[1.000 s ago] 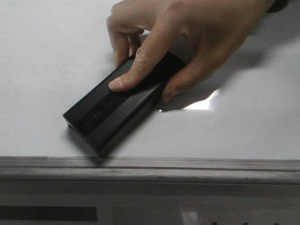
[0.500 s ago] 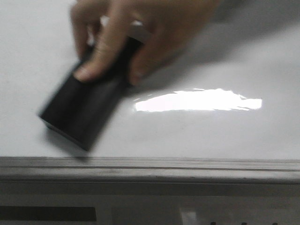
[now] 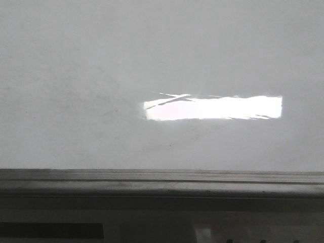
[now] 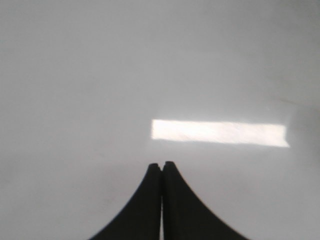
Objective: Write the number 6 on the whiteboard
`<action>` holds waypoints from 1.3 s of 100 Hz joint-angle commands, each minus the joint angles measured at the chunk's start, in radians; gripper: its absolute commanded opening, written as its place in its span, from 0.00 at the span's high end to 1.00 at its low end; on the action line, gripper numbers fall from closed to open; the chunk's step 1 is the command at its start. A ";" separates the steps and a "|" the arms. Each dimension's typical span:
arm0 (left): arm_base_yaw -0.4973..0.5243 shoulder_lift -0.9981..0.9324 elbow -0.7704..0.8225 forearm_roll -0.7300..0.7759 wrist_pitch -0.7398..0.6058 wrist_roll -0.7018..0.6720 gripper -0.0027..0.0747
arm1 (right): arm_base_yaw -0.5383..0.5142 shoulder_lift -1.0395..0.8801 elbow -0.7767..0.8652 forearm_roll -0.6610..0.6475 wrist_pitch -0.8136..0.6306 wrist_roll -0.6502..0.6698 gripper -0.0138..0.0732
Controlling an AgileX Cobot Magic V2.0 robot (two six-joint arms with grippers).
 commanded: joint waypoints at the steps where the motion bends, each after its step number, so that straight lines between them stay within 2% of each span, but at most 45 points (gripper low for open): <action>1: 0.001 -0.029 0.024 -0.001 -0.065 -0.007 0.99 | -0.108 -0.005 0.014 -0.047 0.020 -0.001 0.91; 14: 0.001 -0.029 0.024 -0.001 -0.065 -0.007 0.99 | -0.242 -0.008 0.014 -0.075 0.114 0.001 0.91; 28: 0.001 -0.029 0.024 -0.001 -0.065 -0.007 0.99 | -0.297 -0.014 0.014 -0.152 0.232 0.021 0.91; 35: 0.001 -0.029 0.024 -0.001 -0.065 -0.007 0.99 | -0.297 -0.014 0.014 -0.271 0.278 0.144 0.91; 40: 0.001 -0.029 0.024 -0.001 -0.065 -0.007 0.99 | -0.297 -0.014 0.014 -0.301 0.273 0.181 0.91; 62: 0.001 -0.029 0.024 -0.001 -0.065 -0.007 0.99 | -0.294 -0.014 0.014 -0.291 0.269 0.181 0.91; 93: 0.001 -0.029 0.024 -0.001 -0.065 -0.007 0.99 | -0.189 -0.014 0.014 -0.284 0.273 0.179 0.91; 130: 0.001 -0.029 0.024 -0.002 -0.065 -0.007 0.99 | -0.188 -0.014 0.014 -0.284 0.288 0.179 0.91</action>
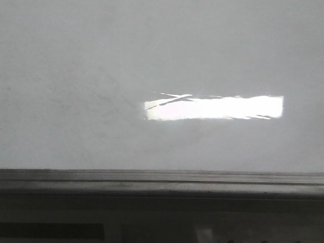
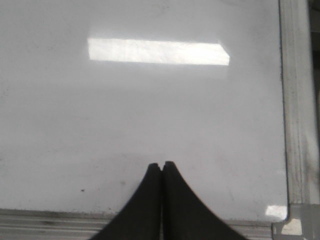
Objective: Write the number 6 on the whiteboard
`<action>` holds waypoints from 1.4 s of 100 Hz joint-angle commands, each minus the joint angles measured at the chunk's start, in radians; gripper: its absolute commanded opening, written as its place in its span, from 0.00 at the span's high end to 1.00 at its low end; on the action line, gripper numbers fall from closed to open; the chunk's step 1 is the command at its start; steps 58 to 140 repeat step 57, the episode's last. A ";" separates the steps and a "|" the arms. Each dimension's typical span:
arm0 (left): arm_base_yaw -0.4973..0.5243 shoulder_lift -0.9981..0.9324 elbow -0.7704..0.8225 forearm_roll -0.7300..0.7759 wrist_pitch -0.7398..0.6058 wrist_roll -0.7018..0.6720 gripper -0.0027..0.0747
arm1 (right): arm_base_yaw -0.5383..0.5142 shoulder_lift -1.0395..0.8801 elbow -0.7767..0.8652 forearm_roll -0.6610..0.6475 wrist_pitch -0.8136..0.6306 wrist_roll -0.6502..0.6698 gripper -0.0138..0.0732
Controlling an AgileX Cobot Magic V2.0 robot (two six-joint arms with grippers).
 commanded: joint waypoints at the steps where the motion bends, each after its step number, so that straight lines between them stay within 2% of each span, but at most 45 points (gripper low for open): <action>1: 0.001 -0.029 0.024 -0.004 -0.065 -0.007 0.99 | 0.001 -0.014 0.014 -0.016 -0.012 -0.001 0.91; 140: -0.031 -0.029 0.024 -0.004 -0.065 -0.007 0.99 | 0.001 -0.014 0.014 -0.016 -0.012 -0.001 0.91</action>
